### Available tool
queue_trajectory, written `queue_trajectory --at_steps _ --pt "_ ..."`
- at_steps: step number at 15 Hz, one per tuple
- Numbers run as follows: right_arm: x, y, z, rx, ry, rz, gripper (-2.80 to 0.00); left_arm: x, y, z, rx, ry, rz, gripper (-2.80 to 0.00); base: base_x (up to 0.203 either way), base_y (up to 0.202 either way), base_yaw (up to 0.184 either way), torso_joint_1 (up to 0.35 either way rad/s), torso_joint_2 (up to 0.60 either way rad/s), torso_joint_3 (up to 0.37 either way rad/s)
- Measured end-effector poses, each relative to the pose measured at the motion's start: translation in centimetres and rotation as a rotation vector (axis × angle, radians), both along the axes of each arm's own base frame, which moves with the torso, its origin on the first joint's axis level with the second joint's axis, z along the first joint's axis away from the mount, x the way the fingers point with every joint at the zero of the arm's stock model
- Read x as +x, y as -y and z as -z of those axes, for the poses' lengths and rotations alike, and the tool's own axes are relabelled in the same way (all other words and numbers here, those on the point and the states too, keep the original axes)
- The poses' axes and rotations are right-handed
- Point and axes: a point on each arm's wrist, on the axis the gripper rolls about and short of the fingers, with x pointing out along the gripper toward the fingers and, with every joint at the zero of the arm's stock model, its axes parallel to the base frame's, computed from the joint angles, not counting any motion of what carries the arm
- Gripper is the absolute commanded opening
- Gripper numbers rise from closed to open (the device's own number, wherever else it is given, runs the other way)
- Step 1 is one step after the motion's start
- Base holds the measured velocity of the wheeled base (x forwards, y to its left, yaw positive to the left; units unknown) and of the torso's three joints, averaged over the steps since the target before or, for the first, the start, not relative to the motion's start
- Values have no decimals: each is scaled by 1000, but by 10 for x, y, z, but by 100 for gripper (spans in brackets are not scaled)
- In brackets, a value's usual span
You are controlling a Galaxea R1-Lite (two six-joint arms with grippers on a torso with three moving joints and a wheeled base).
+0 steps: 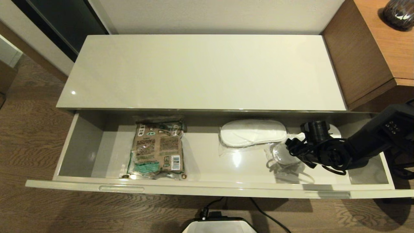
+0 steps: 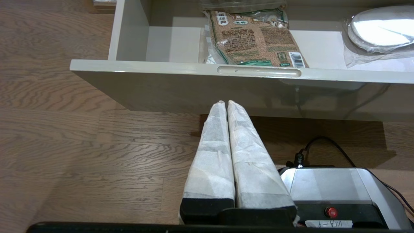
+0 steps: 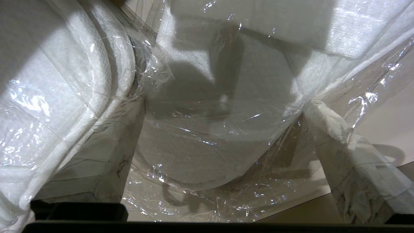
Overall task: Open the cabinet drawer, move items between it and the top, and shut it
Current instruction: Take out the disposable slippers from the drawer
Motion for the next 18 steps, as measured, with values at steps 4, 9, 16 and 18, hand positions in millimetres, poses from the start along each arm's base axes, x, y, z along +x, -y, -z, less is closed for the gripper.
queue_trajectory --at_steps 4,9,16,18 --pt "1 2 5 0 -10 6 0 0 0 0 0 0 1 -280 0 0 0 0 0 0" --pt "2 11 13 1 -29 27 0 0 0 0 1 0 0 -280 0 0 0 0 0 0" --pt "3 18 19 -3 -26 45 0 0 0 0 1 0 0 -280 0 0 0 0 0 0" --pt "3 19 20 -2 -27 49 0 0 0 0 1 0 1 -280 0 0 0 0 0 0"
